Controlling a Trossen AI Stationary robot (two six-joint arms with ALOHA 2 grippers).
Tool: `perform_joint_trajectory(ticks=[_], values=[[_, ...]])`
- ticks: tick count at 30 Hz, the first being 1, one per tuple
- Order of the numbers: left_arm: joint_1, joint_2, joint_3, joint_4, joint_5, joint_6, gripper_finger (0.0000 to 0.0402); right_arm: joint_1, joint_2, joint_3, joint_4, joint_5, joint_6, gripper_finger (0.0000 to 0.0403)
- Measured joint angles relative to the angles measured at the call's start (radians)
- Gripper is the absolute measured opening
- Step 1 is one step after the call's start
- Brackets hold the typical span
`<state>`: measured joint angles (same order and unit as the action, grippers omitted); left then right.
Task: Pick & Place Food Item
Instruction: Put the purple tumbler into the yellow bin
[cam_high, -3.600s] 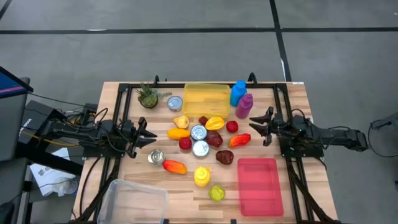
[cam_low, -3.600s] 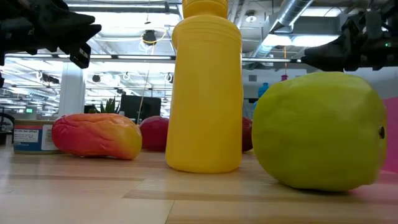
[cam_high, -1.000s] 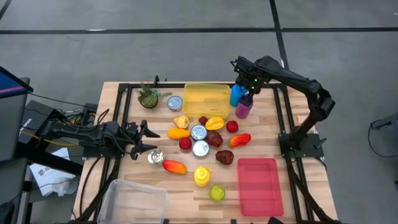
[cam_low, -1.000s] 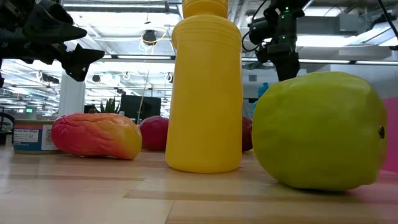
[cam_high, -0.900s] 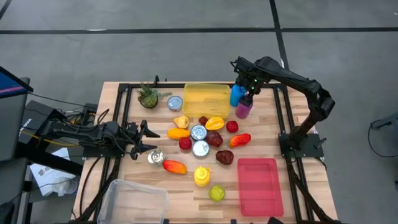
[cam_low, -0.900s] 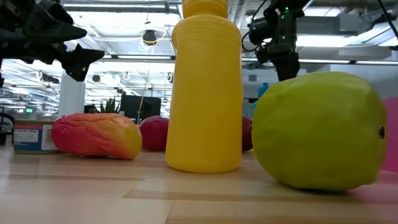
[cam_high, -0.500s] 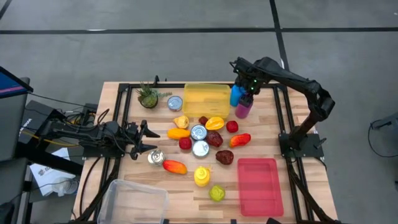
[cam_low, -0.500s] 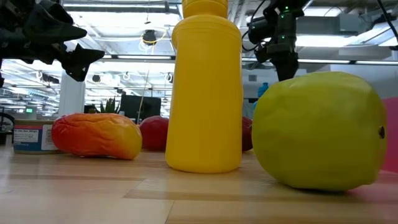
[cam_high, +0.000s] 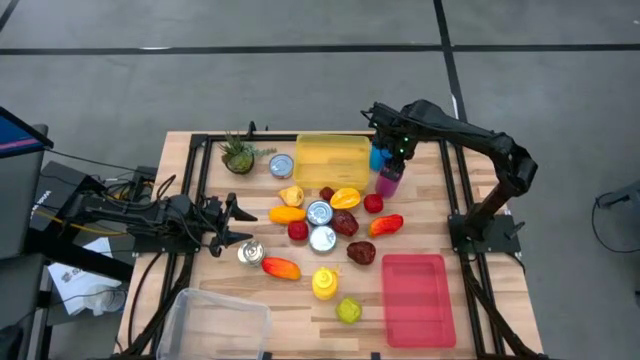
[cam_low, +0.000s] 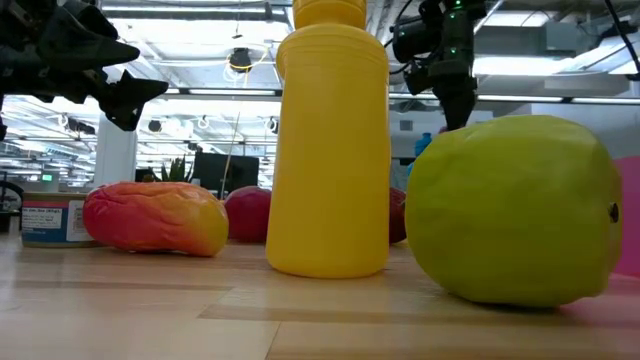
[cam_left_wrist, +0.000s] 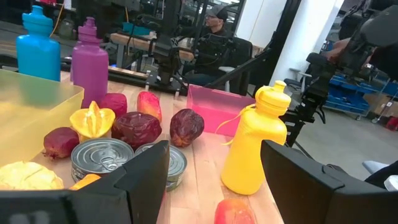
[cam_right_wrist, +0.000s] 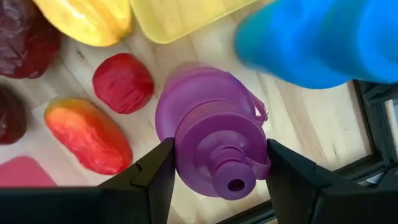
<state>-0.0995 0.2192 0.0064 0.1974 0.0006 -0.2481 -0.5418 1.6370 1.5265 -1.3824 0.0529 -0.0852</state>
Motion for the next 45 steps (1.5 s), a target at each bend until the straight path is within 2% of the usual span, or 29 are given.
perform_joint_trajectory(ticks=[13,18,23,34,39,45], values=[[0.0,0.0,0.0,-0.02,0.0,0.003,0.0246,0.079,-0.052,0.011,-0.068,0.058,0.065,0.0194],[0.0,0.0,0.0,-0.019,0.0,0.003,0.0246,0.118,-0.055,0.088,-0.141,0.109,0.094,0.0194],[0.0,0.0,0.0,-0.019,0.0,0.004,0.0246,0.162,-0.056,0.182,-0.188,0.113,0.116,0.0194],[0.0,0.0,0.0,-0.019,0.0,0.004,0.0246,0.286,-0.056,0.351,-0.178,0.118,0.138,0.0194],[0.0,0.0,0.0,-0.019,0.0,0.004,0.0246,0.304,-0.044,0.357,-0.114,0.158,0.132,0.0194],[0.0,0.0,0.0,-0.019,0.0,0.004,0.0246,0.279,0.018,0.356,-0.021,0.165,0.038,0.0194]])
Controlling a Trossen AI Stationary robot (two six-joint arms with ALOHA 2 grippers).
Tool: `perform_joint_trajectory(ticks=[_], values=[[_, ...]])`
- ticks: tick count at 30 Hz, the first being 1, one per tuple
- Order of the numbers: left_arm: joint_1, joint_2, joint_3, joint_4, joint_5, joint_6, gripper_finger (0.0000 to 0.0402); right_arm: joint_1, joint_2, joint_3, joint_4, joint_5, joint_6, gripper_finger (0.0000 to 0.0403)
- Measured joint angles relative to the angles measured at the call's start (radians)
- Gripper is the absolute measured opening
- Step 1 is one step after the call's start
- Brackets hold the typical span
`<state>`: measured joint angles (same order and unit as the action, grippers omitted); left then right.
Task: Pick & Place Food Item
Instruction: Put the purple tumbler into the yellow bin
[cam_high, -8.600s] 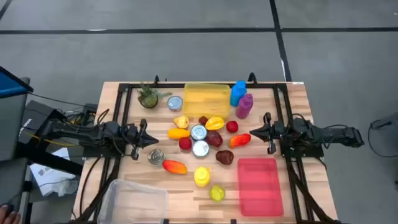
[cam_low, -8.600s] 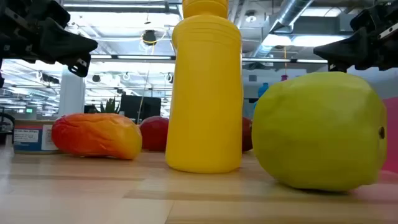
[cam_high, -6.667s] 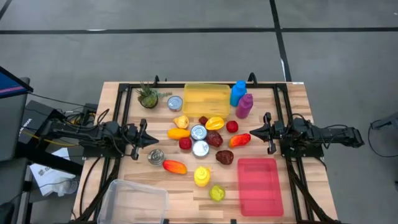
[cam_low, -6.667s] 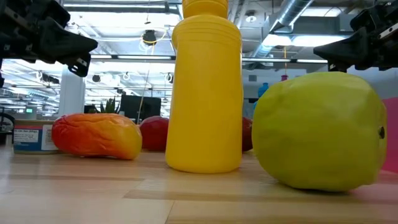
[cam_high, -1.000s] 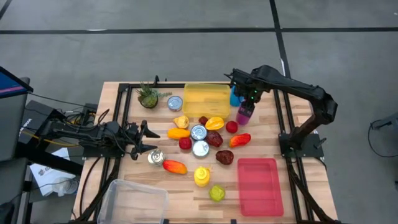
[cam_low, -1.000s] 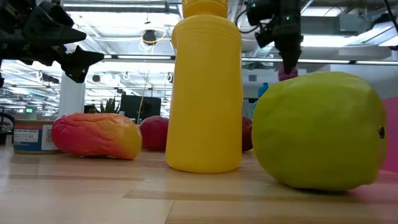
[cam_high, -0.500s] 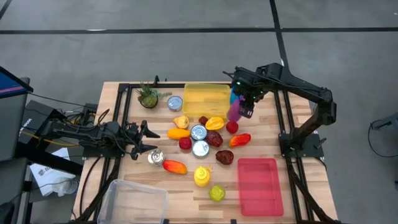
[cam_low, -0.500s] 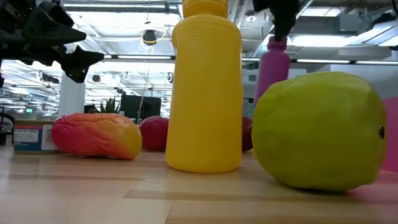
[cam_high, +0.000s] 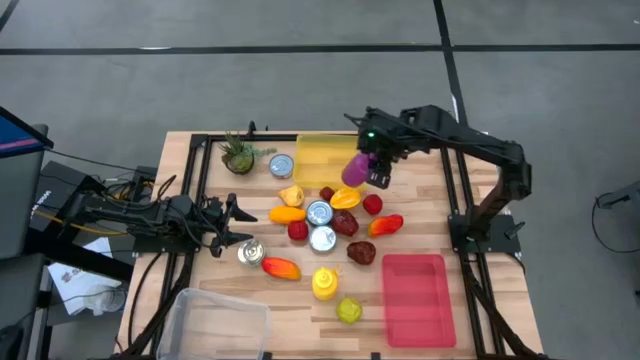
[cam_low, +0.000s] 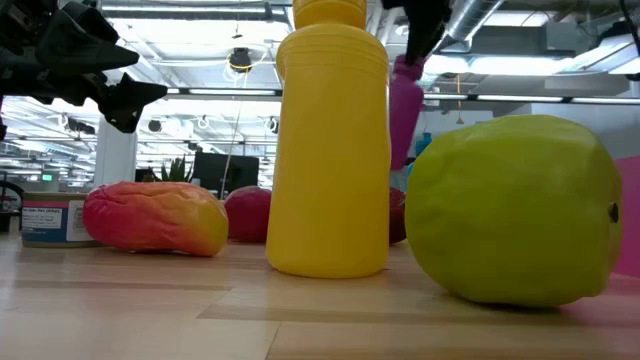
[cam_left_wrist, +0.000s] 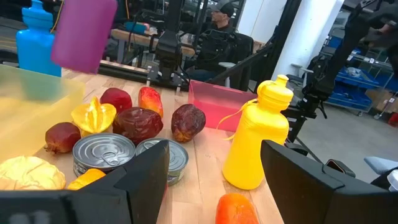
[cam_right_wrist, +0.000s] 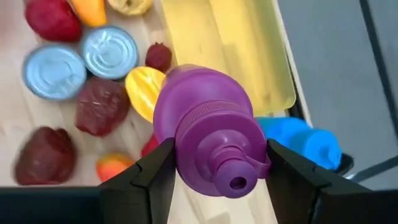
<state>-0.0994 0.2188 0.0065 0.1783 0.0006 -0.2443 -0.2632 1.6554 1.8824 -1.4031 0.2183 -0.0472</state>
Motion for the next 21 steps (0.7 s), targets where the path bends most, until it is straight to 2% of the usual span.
perform_joint_trajectory(ticks=[12,21], values=[[0.0,0.043,0.0,-0.004,-0.002,0.0,0.0246,-0.122,0.174,0.025,0.028,0.015,-0.165,0.0194],[0.0,0.08,0.0,0.004,-0.009,0.0,0.0246,-0.176,0.262,0.066,0.021,-0.103,-0.225,0.0194]])
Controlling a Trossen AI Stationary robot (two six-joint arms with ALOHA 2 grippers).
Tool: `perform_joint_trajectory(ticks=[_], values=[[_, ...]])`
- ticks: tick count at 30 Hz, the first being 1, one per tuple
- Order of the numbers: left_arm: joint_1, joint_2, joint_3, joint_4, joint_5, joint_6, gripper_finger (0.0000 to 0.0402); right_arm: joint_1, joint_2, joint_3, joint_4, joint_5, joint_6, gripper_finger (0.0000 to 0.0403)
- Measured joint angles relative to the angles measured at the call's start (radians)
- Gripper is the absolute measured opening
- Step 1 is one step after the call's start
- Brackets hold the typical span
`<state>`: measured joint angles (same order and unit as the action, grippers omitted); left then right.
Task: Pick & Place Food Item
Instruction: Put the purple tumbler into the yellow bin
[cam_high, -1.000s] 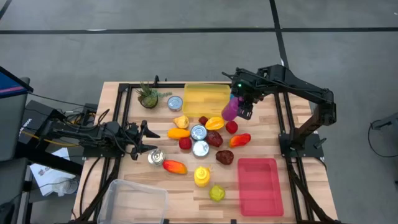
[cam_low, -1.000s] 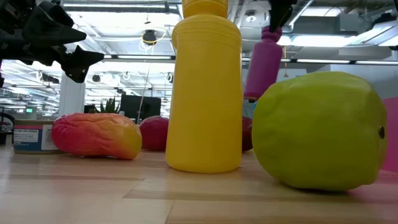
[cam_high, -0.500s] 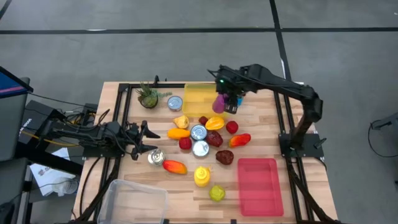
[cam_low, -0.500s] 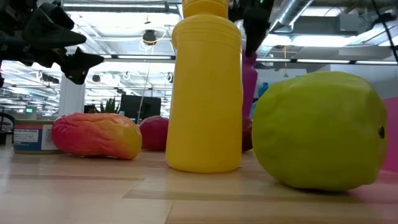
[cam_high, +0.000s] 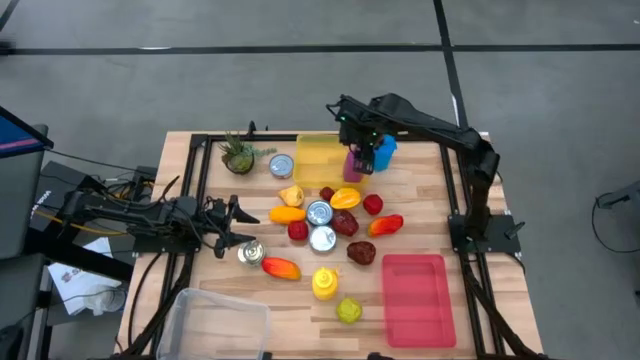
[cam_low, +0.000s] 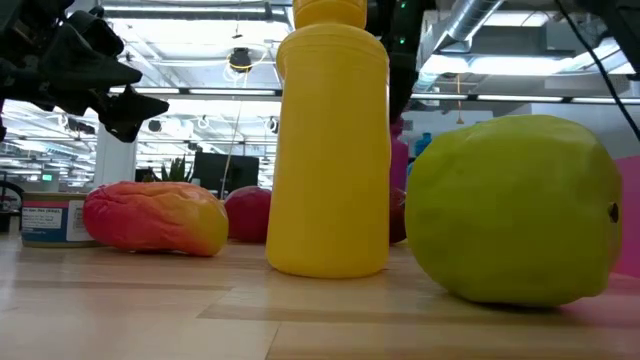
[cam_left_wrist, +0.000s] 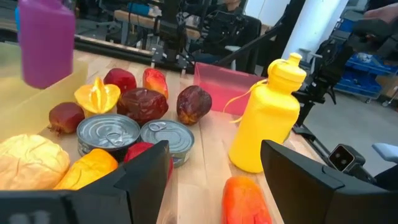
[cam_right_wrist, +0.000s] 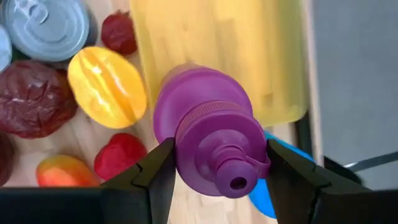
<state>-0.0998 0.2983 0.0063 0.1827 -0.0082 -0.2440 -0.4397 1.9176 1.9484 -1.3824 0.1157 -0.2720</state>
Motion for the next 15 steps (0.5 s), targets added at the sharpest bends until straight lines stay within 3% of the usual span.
perform_joint_trajectory(ticks=[13,15], values=[[0.0,0.0,0.0,-0.001,0.0,0.0,0.0246,0.001,0.04,-0.001,-0.017,-0.067,-0.046,0.0193],[0.0,0.0,0.0,-0.001,0.0,0.0,0.0246,0.001,0.04,-0.001,-0.018,-0.067,-0.046,0.0211]])
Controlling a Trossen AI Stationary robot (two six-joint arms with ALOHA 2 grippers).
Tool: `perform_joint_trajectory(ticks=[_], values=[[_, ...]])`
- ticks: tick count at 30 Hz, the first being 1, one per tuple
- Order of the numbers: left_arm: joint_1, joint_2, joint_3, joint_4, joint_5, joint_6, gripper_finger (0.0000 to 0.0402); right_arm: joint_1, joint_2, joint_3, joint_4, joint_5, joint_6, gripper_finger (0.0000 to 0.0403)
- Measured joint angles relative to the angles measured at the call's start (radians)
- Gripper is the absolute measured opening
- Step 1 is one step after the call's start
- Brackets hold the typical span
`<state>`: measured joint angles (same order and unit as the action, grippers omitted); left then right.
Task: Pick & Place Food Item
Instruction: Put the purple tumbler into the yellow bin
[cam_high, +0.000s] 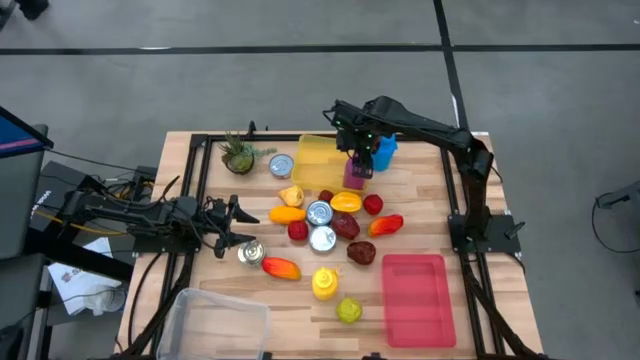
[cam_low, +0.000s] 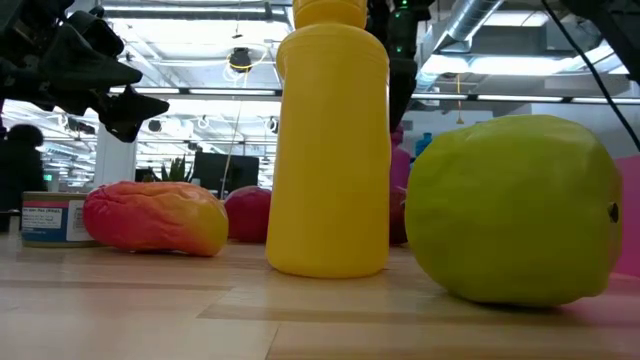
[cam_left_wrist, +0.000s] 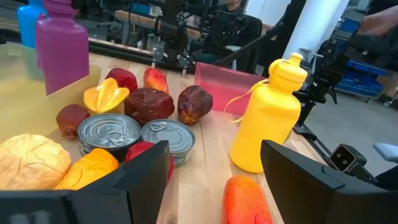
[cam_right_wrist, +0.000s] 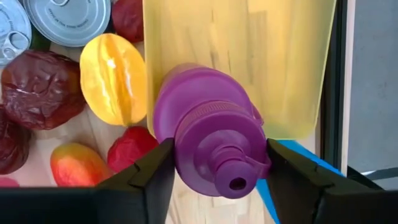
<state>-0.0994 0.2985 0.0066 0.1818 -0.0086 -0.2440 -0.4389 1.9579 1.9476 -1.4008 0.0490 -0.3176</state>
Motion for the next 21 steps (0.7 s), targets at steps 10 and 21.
perform_joint_trajectory(ticks=[10,21], values=[[0.0,0.0,0.0,-0.001,0.0,0.0,0.0246,0.001,0.0,0.0,0.003,-0.001,-0.008,0.0271],[0.0,0.0,0.0,-0.002,0.001,0.0,0.0246,0.019,0.0,0.004,0.022,0.005,-0.007,0.0275]])
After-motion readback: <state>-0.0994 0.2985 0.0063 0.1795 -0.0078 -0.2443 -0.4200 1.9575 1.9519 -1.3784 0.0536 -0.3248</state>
